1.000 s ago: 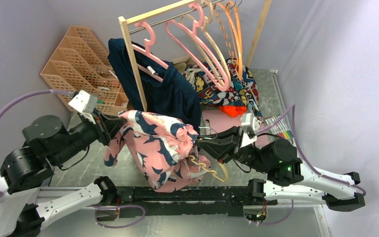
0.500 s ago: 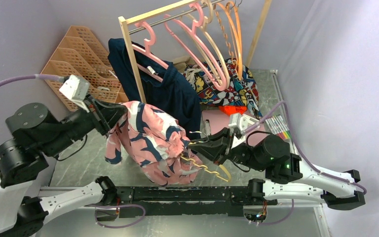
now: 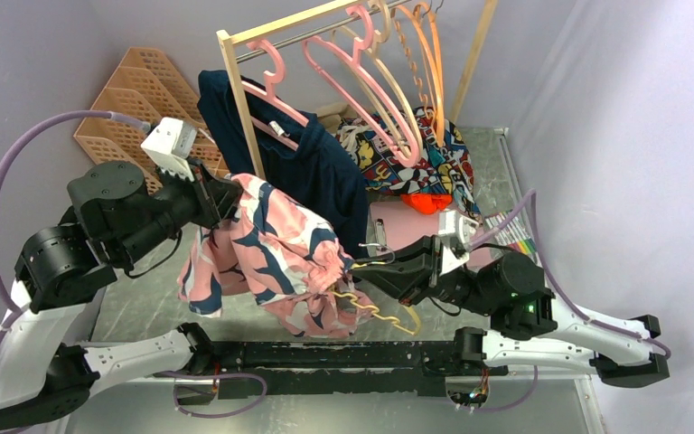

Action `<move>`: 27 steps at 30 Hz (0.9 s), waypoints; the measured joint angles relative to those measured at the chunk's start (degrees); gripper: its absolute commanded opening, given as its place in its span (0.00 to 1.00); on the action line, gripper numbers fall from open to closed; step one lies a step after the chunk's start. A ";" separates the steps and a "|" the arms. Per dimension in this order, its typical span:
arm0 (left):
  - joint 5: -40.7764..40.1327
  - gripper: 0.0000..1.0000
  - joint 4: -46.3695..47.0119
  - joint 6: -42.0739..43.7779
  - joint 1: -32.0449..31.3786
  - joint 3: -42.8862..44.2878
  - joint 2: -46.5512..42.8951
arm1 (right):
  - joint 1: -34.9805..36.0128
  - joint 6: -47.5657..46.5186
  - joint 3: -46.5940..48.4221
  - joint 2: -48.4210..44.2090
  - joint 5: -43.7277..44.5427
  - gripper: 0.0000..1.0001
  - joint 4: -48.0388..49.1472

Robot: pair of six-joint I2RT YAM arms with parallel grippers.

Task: Place the shorts on the hanger
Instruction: Hang the shorts on the hanger.

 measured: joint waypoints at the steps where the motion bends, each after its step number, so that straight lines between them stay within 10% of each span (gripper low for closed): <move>1: -0.87 0.18 -0.87 -0.57 0.00 0.13 0.17 | 0.00 0.28 -0.74 -0.70 0.17 0.00 0.70; 7: -2.73 0.99 -3.28 -2.01 0.02 0.07 -1.49 | 0.00 1.64 -3.80 -4.39 1.46 0.00 3.34; 27: 11.04 0.93 15.39 -2.34 0.02 -11.63 -23.15 | 0.02 1.16 1.29 7.02 12.55 0.00 6.21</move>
